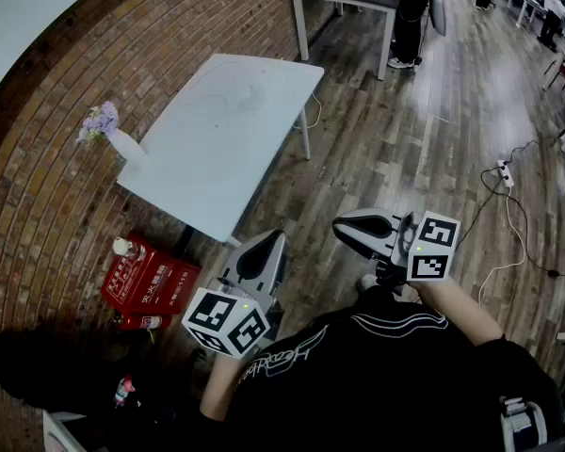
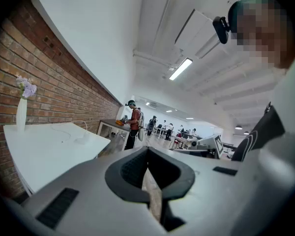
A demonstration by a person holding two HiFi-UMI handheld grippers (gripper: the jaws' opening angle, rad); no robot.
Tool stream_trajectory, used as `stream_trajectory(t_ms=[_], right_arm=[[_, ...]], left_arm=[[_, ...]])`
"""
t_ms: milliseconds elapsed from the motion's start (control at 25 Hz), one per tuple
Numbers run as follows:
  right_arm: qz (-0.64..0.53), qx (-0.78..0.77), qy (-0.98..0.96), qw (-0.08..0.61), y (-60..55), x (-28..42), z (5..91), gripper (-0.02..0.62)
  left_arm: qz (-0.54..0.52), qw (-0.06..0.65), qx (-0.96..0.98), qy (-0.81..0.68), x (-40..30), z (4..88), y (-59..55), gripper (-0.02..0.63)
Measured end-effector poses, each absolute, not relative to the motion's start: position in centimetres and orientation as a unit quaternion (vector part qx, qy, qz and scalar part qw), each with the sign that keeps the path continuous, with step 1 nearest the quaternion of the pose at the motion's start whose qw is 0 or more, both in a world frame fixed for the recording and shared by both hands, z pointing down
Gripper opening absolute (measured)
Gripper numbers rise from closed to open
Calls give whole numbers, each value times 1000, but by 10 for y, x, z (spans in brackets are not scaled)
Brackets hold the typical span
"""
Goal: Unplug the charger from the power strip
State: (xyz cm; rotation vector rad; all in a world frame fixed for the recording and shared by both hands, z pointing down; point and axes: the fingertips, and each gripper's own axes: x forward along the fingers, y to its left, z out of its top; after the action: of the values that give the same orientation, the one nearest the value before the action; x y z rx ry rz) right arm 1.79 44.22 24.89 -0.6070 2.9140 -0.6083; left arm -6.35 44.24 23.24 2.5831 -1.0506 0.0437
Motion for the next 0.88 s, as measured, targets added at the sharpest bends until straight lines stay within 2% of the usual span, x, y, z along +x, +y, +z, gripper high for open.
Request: stream_trajectory(t_ms=[880], right_arm=[[-176, -180, 968, 9, 435, 0, 250, -2]], left_arm=[[8, 188, 911, -368, -69, 237, 422, 5]])
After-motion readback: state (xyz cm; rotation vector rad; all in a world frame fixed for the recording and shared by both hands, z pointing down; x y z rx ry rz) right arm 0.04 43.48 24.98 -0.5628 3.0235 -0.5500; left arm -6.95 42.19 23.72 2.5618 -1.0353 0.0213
